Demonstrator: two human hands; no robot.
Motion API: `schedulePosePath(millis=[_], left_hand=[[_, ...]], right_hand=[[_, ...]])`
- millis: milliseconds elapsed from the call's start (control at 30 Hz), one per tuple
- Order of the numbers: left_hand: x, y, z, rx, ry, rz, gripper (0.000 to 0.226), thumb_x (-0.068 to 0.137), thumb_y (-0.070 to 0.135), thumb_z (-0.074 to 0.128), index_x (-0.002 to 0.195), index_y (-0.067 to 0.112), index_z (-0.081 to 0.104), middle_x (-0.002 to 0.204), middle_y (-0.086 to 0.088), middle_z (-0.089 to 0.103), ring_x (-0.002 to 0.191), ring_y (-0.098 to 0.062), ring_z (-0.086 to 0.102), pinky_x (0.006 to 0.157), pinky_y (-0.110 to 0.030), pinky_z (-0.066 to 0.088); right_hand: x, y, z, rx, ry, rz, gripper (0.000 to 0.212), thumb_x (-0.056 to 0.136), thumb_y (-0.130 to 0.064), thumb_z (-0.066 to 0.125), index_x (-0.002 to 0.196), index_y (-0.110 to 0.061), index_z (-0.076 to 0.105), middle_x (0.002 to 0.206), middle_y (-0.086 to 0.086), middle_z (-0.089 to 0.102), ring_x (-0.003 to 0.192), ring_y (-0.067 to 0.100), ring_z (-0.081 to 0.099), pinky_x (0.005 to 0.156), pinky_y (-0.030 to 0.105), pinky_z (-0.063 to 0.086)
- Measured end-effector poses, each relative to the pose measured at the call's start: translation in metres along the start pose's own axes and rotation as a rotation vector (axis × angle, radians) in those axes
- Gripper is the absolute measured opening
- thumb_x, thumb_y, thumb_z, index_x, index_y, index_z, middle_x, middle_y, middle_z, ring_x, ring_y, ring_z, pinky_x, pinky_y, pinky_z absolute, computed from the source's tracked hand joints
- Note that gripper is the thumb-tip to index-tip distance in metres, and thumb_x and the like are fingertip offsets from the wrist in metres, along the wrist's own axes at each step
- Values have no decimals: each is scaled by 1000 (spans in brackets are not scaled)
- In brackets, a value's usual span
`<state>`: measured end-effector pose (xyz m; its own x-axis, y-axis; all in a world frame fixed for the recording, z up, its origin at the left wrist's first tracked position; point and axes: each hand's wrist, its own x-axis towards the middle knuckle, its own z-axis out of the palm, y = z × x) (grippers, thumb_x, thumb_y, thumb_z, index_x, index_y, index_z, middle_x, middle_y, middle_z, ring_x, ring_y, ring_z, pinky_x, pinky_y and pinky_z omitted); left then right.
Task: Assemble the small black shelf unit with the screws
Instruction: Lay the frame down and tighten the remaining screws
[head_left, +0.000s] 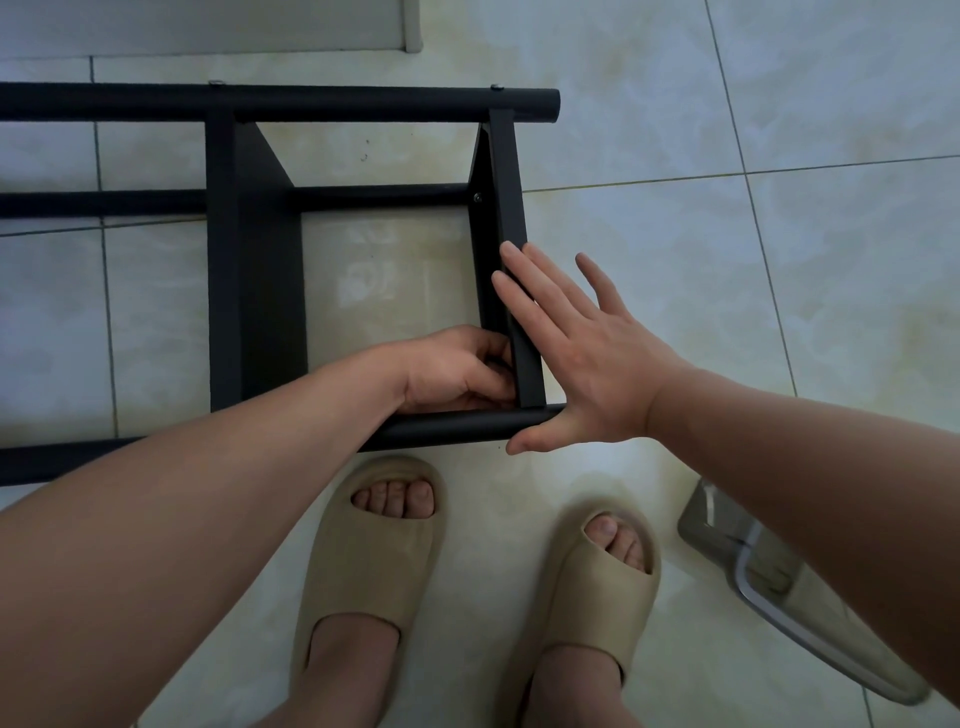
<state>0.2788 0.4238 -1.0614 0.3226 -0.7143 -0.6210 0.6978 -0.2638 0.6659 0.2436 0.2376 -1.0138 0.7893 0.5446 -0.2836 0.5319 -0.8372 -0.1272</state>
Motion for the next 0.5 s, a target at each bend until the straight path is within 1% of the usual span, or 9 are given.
schedulePosePath(millis=[133, 200, 300, 367, 400, 433, 500], left_hand=[[-2, 1, 0, 16, -1, 10, 28, 90, -22, 47, 102, 1, 57, 75, -8, 67, 67, -15, 69, 64, -23, 56], [-3, 2, 1, 12, 5, 13, 28, 90, -22, 47, 103, 1, 56, 74, -6, 67, 67, -14, 69, 63, -22, 56], [-3, 1, 0, -1, 17, -2, 26, 91, -20, 48, 109, -3, 55, 81, -12, 65, 69, -17, 69, 66, -23, 57], [-2, 0, -1, 6, 29, -29, 23, 92, -16, 49, 111, -5, 56, 87, -18, 62, 72, -20, 66, 68, -25, 56], [-2, 0, 0, 13, 31, -45, 18, 93, -12, 51, 108, -6, 58, 88, -18, 63, 71, -21, 66, 68, -26, 55], [-1, -1, 1, 24, 30, -57, 11, 94, -9, 52, 101, -7, 61, 84, -17, 66, 69, -20, 66, 65, -26, 55], [0, 0, 2, 85, 46, -62, 12, 93, -6, 56, 88, -2, 66, 71, -8, 69, 62, -15, 67, 60, -23, 53]], right_hand=[[0, 0, 0, 1, -9, 5, 136, 67, -99, 32, 162, -6, 3, 169, 12, -9, 157, 26, -8, 124, 59, 3], [1, -1, 0, 4, -7, 3, 136, 67, -99, 32, 162, -6, 4, 170, 12, -8, 157, 26, -7, 124, 59, 3], [0, -1, 0, 6, -4, 3, 135, 67, -99, 31, 162, -6, 3, 170, 12, -9, 157, 26, -7, 124, 59, 4], [0, -1, 0, 4, -9, 4, 135, 67, -99, 31, 162, -7, 2, 169, 11, -9, 157, 26, -8, 124, 59, 3], [0, -1, 0, 2, -11, 4, 135, 67, -99, 30, 162, -7, 2, 169, 11, -10, 157, 26, -9, 124, 59, 3], [0, -1, -1, 1, -13, 4, 135, 68, -99, 30, 162, -7, 2, 169, 11, -10, 157, 26, -9, 124, 59, 3], [0, -1, -1, 0, -10, 4, 135, 68, -99, 30, 162, -6, 2, 170, 11, -9, 157, 26, -8, 124, 59, 3]])
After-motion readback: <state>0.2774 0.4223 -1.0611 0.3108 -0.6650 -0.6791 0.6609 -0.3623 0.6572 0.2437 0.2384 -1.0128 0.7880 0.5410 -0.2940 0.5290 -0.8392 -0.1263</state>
